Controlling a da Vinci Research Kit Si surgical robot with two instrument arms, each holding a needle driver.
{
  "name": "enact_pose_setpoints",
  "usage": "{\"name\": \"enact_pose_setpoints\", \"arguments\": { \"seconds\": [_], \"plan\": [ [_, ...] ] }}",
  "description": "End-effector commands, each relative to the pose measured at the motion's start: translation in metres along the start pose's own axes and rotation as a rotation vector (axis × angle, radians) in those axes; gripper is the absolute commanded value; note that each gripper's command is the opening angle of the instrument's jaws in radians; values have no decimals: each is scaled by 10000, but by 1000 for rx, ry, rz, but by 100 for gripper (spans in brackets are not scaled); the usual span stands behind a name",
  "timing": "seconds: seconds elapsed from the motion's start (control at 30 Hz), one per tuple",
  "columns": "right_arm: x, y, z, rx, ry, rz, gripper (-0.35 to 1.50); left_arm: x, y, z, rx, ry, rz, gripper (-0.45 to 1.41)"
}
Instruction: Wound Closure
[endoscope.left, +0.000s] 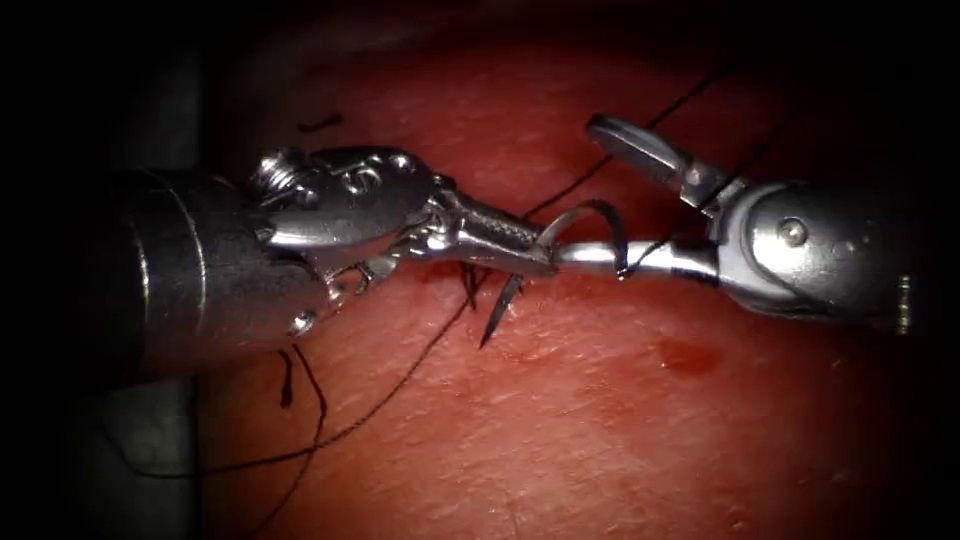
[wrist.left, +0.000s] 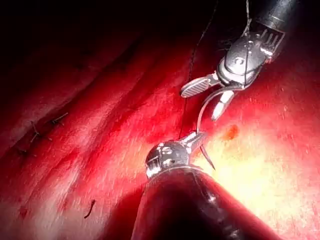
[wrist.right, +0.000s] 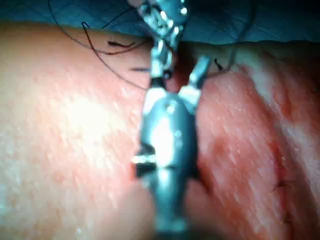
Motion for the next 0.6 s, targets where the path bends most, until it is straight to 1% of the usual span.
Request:
{"name": "enact_pose_setpoints", "arguments": {
  "seconds": [0.03,0.13,0.23,0.33,0.4,0.5,0.6],
  "plan": [
    [-7,-9,6,-9,12,6,105,-3,-4,7,0,7,1,-45],
    [-7,-8,8,-36,22,10,100,-4,-3,7,7,37,2,-45],
    [-7,-11,12,-44,22,15,90,-4,-3,8,9,49,2,-45],
    [-6,-15,17,-49,21,-4,88,-4,-3,10,14,61,2,-45],
    [-5,-17,18,-51,21,-22,83,-5,-3,10,15,67,3,-45],
    [-3,-16,18,-53,21,-56,76,-7,-2,11,16,70,5,-45],
    [1,-15,18,-54,21,-82,74,-9,-3,11,17,70,6,-45]
  ]
}}
